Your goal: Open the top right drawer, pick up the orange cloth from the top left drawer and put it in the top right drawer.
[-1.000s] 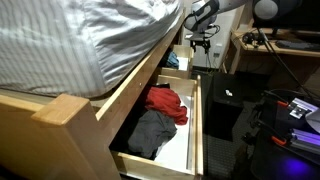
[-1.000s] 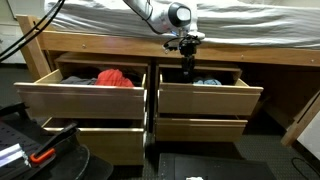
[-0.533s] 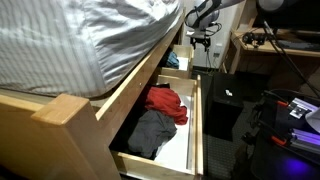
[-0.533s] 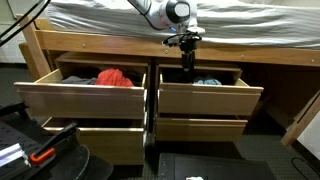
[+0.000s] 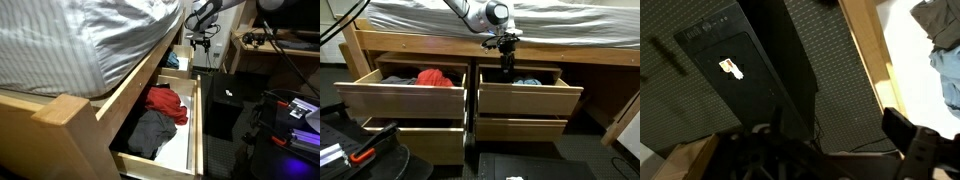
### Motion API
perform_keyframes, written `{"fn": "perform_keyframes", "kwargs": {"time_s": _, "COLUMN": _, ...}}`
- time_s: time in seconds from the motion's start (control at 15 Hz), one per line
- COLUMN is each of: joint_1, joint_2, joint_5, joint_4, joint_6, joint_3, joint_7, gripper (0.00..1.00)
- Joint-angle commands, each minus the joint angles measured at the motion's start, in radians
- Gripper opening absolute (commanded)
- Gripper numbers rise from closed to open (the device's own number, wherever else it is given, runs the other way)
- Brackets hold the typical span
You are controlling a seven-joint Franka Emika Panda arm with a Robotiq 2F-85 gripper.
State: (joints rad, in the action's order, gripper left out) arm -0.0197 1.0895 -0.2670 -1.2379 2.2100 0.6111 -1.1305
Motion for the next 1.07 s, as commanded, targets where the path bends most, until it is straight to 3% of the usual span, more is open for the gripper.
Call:
{"fn": "perform_keyframes", "kwargs": {"time_s": 0.0, "joint_1": -0.058, "joint_2": -0.043, "joint_5": 0.001, "joint_4": -0.095, "joint_6": 0.155, "joint_3": 0.039, "joint_7": -0.050, "gripper": 1.00}}
{"fn": "perform_keyframes", "kwargs": {"time_s": 0.4, "joint_1": -0.244, "joint_2": -0.119, "joint_5": 0.002, "joint_4": -0.319, "joint_6": 0.559, "joint_3": 0.203, "joint_7": -0.205, "gripper": 1.00}}
{"fn": "perform_keyframes", "kwargs": {"time_s": 0.47, "joint_1": -0.252, "joint_2": -0.165, "joint_5": 0.081, "joint_4": -0.363, "joint_6": 0.603, "joint_3": 0.195, "joint_7": -0.273, "gripper": 1.00}}
{"fn": "perform_keyframes", "kwargs": {"time_s": 0.53, "joint_1": -0.169, "joint_2": -0.088, "joint_5": 0.090, "joint_4": -0.218, "joint_6": 0.529, "joint_3": 0.146, "joint_7": -0.249, "gripper": 1.00}}
{"fn": "perform_keyframes", "kwargs": {"time_s": 0.8, "joint_1": -0.173, "joint_2": -0.101, "joint_5": 0.127, "joint_4": -0.232, "joint_6": 0.538, "joint_3": 0.140, "joint_7": -0.277, "gripper": 1.00}}
{"fn": "perform_keyframes", "kwargs": {"time_s": 0.87, "joint_1": -0.111, "joint_2": -0.143, "joint_5": 0.140, "joint_4": -0.211, "joint_6": 0.491, "joint_3": 0.057, "joint_7": -0.161, "gripper": 1.00}}
{"fn": "perform_keyframes", "kwargs": {"time_s": 1.0, "joint_1": -0.075, "joint_2": -0.184, "joint_5": 0.178, "joint_4": -0.212, "joint_6": 0.475, "joint_3": -0.016, "joint_7": -0.066, "gripper": 1.00}}
